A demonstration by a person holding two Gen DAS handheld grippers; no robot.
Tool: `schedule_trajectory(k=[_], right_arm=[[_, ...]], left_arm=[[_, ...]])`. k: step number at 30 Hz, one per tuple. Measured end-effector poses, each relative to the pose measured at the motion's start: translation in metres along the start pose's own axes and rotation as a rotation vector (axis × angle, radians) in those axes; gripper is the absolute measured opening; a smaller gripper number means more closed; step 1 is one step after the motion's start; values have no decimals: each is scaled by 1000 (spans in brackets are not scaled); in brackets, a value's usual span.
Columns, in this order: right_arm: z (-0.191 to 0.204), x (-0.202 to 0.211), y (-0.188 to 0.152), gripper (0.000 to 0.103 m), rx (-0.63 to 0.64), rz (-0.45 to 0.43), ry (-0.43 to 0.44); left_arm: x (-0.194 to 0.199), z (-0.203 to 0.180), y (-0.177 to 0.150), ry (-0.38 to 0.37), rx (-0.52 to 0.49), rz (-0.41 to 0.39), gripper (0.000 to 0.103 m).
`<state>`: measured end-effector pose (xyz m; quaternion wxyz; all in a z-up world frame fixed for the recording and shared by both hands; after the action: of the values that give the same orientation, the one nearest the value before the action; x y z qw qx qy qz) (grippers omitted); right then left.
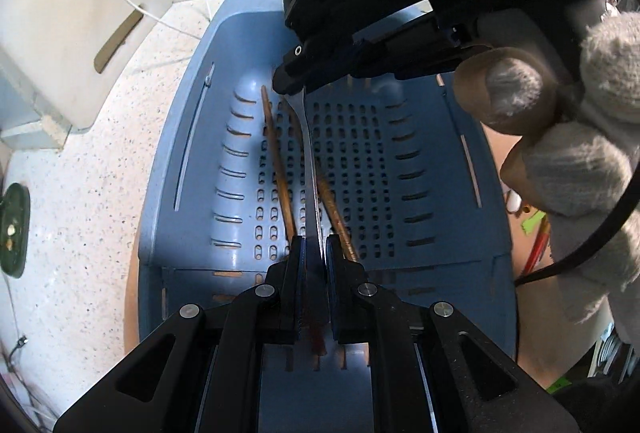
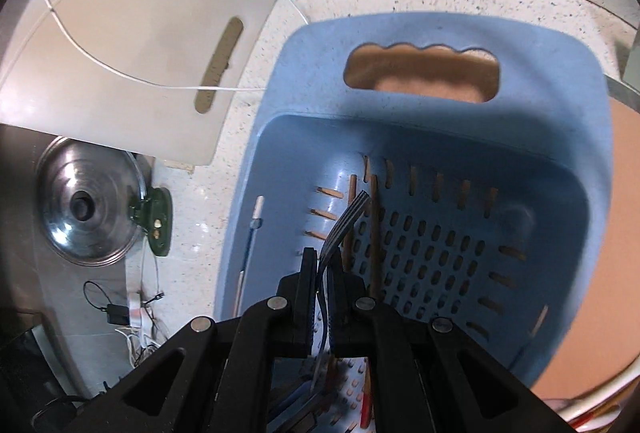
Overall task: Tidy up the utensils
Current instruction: 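Lower the silver fork into the basket and open the left tool, then raise the left tool and move it back over the utensil pile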
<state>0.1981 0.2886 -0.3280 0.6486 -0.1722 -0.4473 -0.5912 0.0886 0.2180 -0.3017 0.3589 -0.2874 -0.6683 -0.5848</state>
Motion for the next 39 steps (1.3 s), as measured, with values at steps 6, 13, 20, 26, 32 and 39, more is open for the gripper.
schedule_trajectory(k=[6, 13, 20, 26, 32, 39], right_arm=[[-6, -12, -2, 5, 35, 15, -44], [-12, -14, -1, 5, 30, 30, -47], [-10, -15, 1, 8, 61, 28, -45], [-4, -10, 3, 12, 77, 22, -39], [-3, 4, 7, 15, 84, 0, -34], [-5, 40, 10, 19, 105, -50, -12]], left_arm=[[-12, 1, -6, 6, -18, 33, 9], [-20, 1, -4, -4, -5, 44, 9], [-27, 10, -1, -10, 7, 52, 8], [-26, 17, 3, -6, 16, 51, 8], [-18, 22, 1, 5, 20, 38, 8], [9, 25, 8, 17, 19, -15, 8]])
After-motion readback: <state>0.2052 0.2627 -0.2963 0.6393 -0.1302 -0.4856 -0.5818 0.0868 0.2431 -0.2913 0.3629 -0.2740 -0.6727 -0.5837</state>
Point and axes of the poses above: each gripper's, at about its wrist camera, not at the fingertips, and x roughly against the way its jaws point, z to its left, y to its top, the point moved 10 cm from there along -x, roughly the way its jaws point, and after that the axes turned 14 degrees about -z, right-handed, at the moved point
